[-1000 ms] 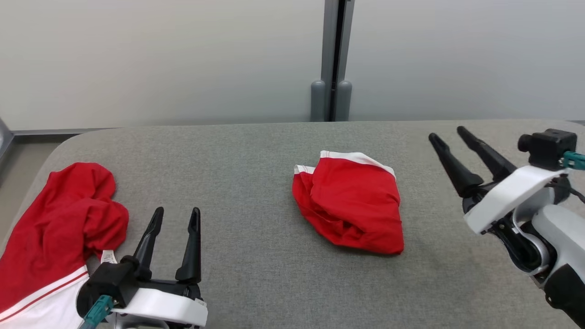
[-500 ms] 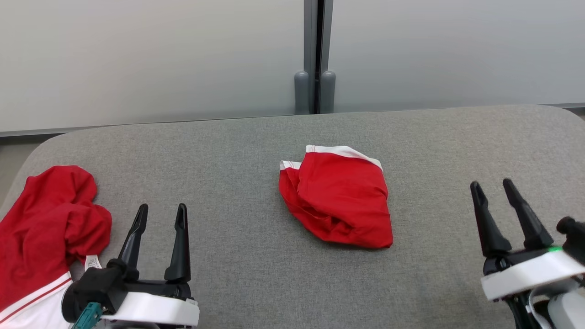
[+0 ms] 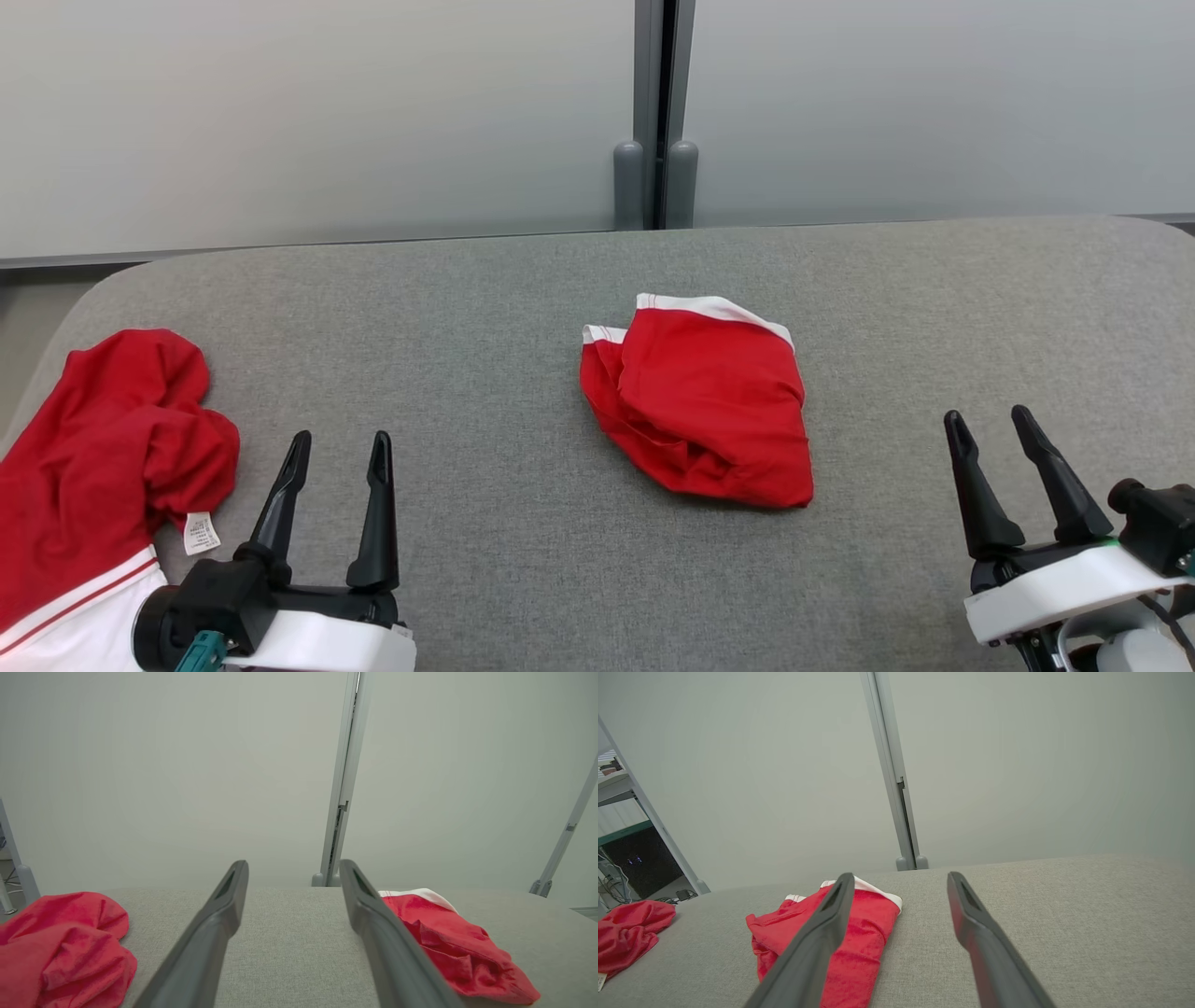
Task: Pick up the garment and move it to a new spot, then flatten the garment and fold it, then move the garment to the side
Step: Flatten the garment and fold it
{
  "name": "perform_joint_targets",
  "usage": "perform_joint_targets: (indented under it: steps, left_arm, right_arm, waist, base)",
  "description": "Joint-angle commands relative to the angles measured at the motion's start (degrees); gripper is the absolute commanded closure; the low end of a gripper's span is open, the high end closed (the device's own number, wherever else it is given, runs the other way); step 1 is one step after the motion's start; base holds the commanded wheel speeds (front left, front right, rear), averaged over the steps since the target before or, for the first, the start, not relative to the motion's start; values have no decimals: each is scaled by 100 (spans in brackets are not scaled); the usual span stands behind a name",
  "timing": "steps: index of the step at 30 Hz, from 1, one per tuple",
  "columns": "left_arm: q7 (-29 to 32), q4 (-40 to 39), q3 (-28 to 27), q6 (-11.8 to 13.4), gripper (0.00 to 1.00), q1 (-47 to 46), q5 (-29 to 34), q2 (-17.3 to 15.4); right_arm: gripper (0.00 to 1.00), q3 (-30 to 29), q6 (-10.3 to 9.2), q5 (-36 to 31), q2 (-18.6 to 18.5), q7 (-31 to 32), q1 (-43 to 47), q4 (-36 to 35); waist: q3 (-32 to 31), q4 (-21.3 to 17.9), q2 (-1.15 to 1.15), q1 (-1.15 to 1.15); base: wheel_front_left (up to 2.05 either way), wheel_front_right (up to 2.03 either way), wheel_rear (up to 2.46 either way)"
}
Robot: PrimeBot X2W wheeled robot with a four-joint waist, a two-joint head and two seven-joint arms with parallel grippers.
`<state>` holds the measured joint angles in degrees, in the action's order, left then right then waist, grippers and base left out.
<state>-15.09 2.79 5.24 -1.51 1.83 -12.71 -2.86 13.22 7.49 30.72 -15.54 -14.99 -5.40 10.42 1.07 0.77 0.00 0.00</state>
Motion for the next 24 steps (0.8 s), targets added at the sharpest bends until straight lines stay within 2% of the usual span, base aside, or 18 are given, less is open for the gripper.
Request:
perform_joint_targets:
  steps: [1,6,11,17,24]
  left_arm:
    - [-9,-25,13,34,0,6,-20,-12]
    - [-9,-42,79,80,0,37,-65,-11]
    - [-9,-33,148,96,0,-13,-87,-13]
    - [-9,12,266,94,0,-118,-153,-14]
    - [-9,56,453,85,0,-195,-250,-14]
  right_arm:
    - [0,-62,1,-77,-26,-25,-33,38]
    - [0,-108,2,-118,-44,-26,-55,198]
    - [0,100,1,-27,-85,18,-351,653]
    - [0,375,1,245,-63,539,-1085,1512]
    - [0,479,1,607,-134,1143,-1934,2227]
  waist:
    - [-35,19,0,0]
    - [-64,72,0,0]
    - [-33,168,0,0]
    - [11,451,0,0]
    - [147,972,0,0]
  base:
    - [0,0,0]
    - [0,0,0]
    - [0,0,0]
    - [0,0,0]
    - [0,0,0]
